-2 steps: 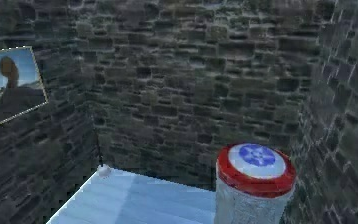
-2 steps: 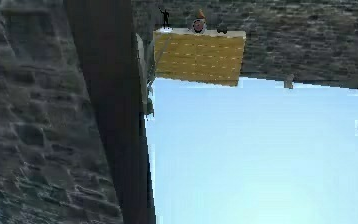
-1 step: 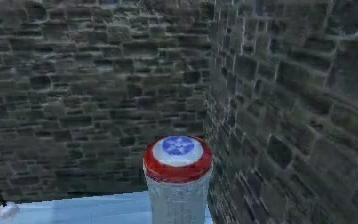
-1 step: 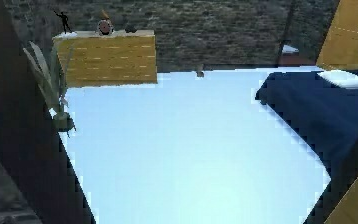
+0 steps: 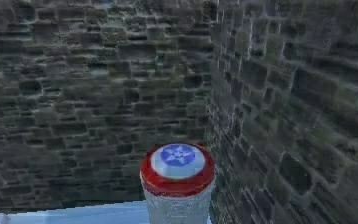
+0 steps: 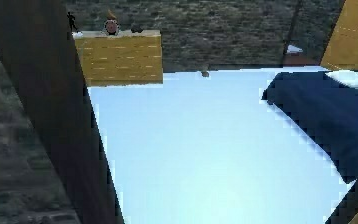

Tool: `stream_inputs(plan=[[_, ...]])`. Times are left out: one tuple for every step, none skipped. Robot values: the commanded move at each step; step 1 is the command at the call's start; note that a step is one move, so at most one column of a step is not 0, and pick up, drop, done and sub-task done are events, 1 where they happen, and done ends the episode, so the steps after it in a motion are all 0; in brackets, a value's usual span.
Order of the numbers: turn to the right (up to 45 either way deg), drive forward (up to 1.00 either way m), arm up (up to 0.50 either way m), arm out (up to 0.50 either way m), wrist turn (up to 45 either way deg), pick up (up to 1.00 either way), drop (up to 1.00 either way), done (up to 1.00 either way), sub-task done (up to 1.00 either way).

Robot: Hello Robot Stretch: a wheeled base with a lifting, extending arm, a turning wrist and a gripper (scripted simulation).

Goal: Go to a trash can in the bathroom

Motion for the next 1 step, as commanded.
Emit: stream_inputs(plan=[[0.0, 0.00, 0.00, 0.00, 0.0, 0.00, 0.00, 1.00, 0.00]])
